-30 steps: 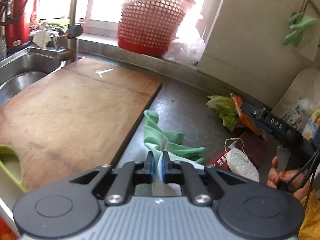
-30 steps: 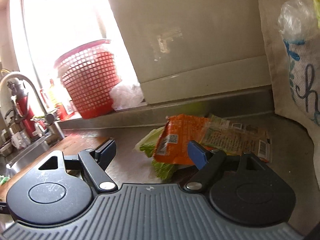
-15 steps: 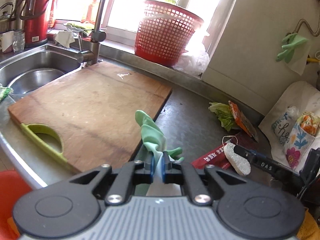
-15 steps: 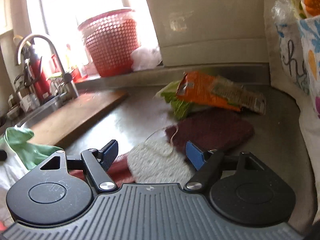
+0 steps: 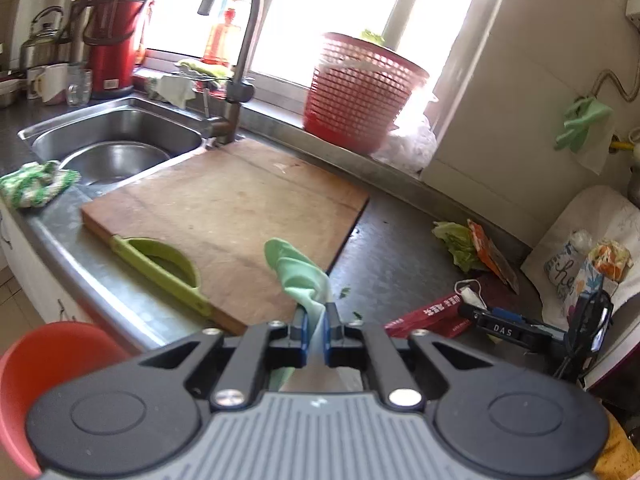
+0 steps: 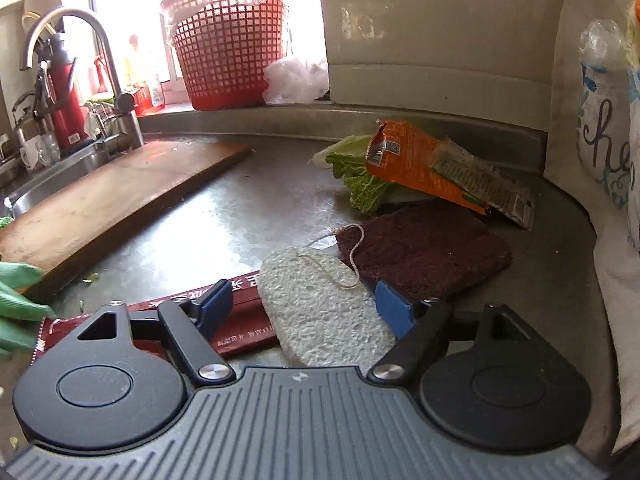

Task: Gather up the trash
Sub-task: 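Grasp the green rubber glove with the left tool while the right tool grasps a white sponge pad, then carry glove and white pad over the red bin and open both tools to drop them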

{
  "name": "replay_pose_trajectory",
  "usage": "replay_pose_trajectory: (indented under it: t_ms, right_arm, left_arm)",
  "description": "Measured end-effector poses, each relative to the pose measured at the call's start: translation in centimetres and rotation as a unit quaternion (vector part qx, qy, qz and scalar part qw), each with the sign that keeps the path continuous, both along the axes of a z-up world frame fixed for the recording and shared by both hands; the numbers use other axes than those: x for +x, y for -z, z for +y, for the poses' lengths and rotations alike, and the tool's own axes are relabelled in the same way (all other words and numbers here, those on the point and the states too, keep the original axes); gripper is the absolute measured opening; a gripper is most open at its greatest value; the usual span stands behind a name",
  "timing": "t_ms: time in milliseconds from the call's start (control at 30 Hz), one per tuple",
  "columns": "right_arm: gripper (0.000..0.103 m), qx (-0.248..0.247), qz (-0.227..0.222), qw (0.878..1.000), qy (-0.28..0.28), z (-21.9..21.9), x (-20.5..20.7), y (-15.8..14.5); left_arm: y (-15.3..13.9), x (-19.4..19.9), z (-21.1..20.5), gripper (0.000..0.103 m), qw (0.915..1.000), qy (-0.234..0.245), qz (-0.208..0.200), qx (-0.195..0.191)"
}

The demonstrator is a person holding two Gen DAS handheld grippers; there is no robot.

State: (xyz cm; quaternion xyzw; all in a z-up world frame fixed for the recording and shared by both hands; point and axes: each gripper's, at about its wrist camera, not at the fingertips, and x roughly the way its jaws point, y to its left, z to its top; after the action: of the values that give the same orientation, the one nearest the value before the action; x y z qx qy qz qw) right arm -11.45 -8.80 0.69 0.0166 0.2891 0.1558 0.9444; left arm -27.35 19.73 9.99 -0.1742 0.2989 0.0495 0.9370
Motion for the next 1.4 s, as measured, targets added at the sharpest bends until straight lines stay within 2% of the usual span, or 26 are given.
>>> replay_pose_trajectory:
  t_ms: [33,100,133,167,200,233,267,367,600,800,967,1100,1233,1400]
  right_arm:
    - [0.094,-0.005,0.001,1.000,0.005,0.1,0.1,0.0]
    - [0.074,-0.014,-0.002,1.000,0.015,0.2,0.3,0.1]
    - [0.059,-0.021,-0.004,1.000,0.019,0.2,0.5,0.2]
    - [0.049,-0.029,-0.006,0.999,0.023,0.1,0.6,0.2]
    - [0.045,-0.029,-0.006,0.999,0.025,-0.1,0.6,0.2]
    - [0.022,-0.020,-0.003,0.999,0.028,-0.5,0.6,0.2]
    - [0.012,-0.006,0.005,0.999,0.031,-1.0,0.7,0.3]
    - [0.012,0.034,0.015,0.998,0.046,-2.5,0.4,0.6]
    - [0.012,0.025,-0.011,0.998,0.051,-2.3,-1.4,-0.7]
    - [0.012,0.029,-0.018,0.999,0.015,-0.4,-2.7,-2.9]
    - [0.012,0.046,-0.021,0.997,-0.052,3.3,-4.4,-5.3]
    - [0.012,0.063,-0.019,0.990,-0.124,7.5,-6.2,-7.0]
    - [0.012,0.080,-0.007,0.975,-0.209,12.6,-8.1,-8.3]
    - [0.012,0.082,0.030,0.949,-0.304,18.9,-10.3,-8.5]
  left_arm:
    - [-0.1,-0.5,0.2,0.004,1.0000,-0.005,-0.001,0.000]
    - [-0.3,-1.3,0.7,0.004,0.9999,-0.012,-0.005,0.000]
    - [-0.4,-1.8,0.9,0.004,0.9999,-0.015,-0.007,0.000]
    - [-0.5,-2.3,1.2,0.004,0.9998,-0.018,-0.009,0.000]
    - [-0.6,-2.7,1.4,0.004,0.9997,-0.023,-0.010,0.000]
    - [-0.7,-3.1,1.6,0.004,0.9996,-0.026,-0.012,0.000]
    - [-0.8,-3.5,1.9,0.004,0.9995,-0.029,-0.013,0.001]
    - [-1.0,-4.6,2.6,0.004,0.9991,-0.040,-0.017,0.000]
    - [-1.5,-6.8,4.8,0.004,0.9972,-0.070,-0.023,0.005]
    - [-1.9,-8.6,7.4,0.004,0.9938,-0.107,-0.024,0.018]
    - [-2.2,-9.9,10.0,0.004,0.9896,-0.138,-0.026,0.032]
    - [-2.2,-10.4,12.2,0.004,0.9866,-0.155,-0.033,0.037]
    - [-1.7,-10.4,13.8,0.004,0.9850,-0.165,-0.042,0.030]
    - [0.3,-9.5,15.6,0.004,0.9849,-0.169,-0.035,0.012]
